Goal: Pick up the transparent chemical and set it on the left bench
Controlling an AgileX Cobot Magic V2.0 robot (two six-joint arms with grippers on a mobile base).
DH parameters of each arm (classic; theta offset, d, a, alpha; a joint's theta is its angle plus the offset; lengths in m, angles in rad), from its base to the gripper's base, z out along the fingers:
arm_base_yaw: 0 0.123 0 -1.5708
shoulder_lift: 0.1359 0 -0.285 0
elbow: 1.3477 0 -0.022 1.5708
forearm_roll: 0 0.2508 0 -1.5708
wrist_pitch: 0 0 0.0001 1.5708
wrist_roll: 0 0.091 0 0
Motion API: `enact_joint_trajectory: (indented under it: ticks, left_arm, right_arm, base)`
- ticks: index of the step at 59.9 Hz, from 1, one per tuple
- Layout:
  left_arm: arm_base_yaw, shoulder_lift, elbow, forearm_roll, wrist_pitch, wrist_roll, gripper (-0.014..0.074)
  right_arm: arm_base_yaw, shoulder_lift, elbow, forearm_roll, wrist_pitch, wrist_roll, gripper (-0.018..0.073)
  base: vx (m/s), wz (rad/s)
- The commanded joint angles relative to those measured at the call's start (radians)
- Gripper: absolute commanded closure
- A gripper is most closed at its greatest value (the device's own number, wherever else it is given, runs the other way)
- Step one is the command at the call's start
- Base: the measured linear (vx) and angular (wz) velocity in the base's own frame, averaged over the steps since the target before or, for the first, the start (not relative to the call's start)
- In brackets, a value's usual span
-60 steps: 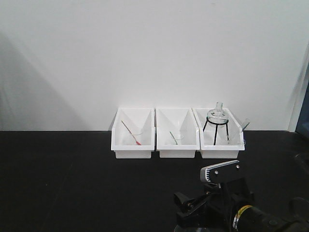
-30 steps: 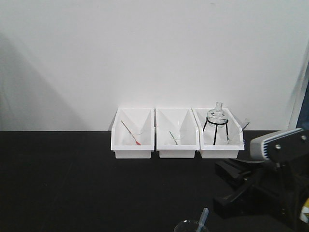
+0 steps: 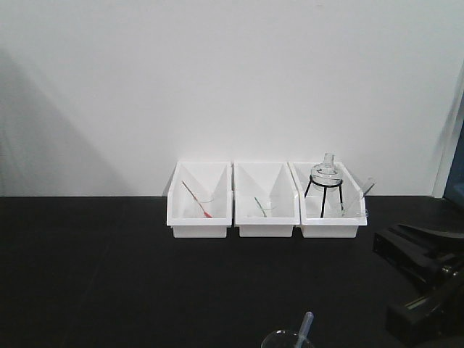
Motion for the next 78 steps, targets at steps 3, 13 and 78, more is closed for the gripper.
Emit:
enact_joint_trajectory:
  ticks: [3, 13, 78]
  left_arm:
    - [-0.002, -0.019, 0.016, -0.001, -0.078, -0.008, 0.06]
    - [-0.002, -0.019, 0.016, -0.001, -0.078, -0.008, 0.06]
    - [-0.002, -0.019, 0.016, -0.001, -0.078, -0.008, 0.06]
  right_arm:
    - [0.001, -0.005, -0.032, -0.009, -0.077, -0.011, 0.0567]
    - [0.001, -0.016, -0.016, -0.013, -0.082, -0.026, 0.0567]
    - [-0.349, -0.874, 0.773, 0.047, -0.145, -0.021, 0.0567]
  base:
    - [0.0, 0.0]
    - [0.0, 0.0]
    - [0.0, 0.0]
